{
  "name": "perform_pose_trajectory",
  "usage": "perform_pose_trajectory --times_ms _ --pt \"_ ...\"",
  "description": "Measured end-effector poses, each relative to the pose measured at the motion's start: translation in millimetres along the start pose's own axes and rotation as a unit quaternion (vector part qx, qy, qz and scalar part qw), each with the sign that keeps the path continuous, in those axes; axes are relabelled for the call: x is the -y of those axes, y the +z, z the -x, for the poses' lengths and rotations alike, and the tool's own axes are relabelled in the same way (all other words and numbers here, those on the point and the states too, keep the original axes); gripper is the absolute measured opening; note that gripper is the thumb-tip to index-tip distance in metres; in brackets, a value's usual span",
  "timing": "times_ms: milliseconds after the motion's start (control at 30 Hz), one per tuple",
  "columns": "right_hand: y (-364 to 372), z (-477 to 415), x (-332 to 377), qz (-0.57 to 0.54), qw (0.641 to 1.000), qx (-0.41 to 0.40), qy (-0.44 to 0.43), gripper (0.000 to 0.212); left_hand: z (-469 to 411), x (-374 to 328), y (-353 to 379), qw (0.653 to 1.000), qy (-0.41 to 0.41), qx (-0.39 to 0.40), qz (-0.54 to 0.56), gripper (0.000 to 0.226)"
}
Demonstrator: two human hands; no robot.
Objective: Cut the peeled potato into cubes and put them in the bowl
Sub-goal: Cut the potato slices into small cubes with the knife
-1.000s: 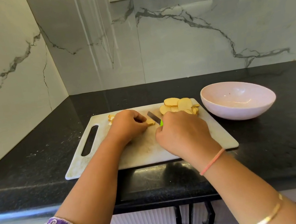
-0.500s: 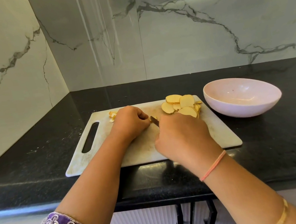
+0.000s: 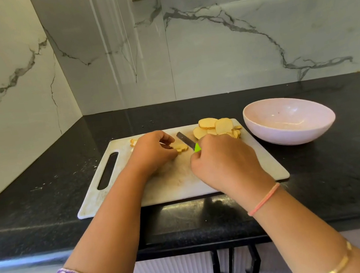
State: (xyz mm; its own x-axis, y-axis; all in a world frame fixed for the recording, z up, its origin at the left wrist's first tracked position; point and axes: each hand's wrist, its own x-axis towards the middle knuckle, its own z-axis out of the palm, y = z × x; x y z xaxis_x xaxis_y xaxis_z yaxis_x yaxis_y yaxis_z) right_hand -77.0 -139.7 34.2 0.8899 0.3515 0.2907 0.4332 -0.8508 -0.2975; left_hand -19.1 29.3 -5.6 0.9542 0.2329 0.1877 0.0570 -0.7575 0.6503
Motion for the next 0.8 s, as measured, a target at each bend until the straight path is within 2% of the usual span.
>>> perform_pose_trajectory --times_ms 233,800 --pt "15 -18 7 0.005 1.000 0.023 0.008 0.021 0 -2 1 0.997 0.038 -0.034 -0.049 0.004" --pt "15 -23 8 0.081 0.995 0.035 -0.050 0.018 -4 2 1 0.998 0.042 -0.036 -0.036 0.012"
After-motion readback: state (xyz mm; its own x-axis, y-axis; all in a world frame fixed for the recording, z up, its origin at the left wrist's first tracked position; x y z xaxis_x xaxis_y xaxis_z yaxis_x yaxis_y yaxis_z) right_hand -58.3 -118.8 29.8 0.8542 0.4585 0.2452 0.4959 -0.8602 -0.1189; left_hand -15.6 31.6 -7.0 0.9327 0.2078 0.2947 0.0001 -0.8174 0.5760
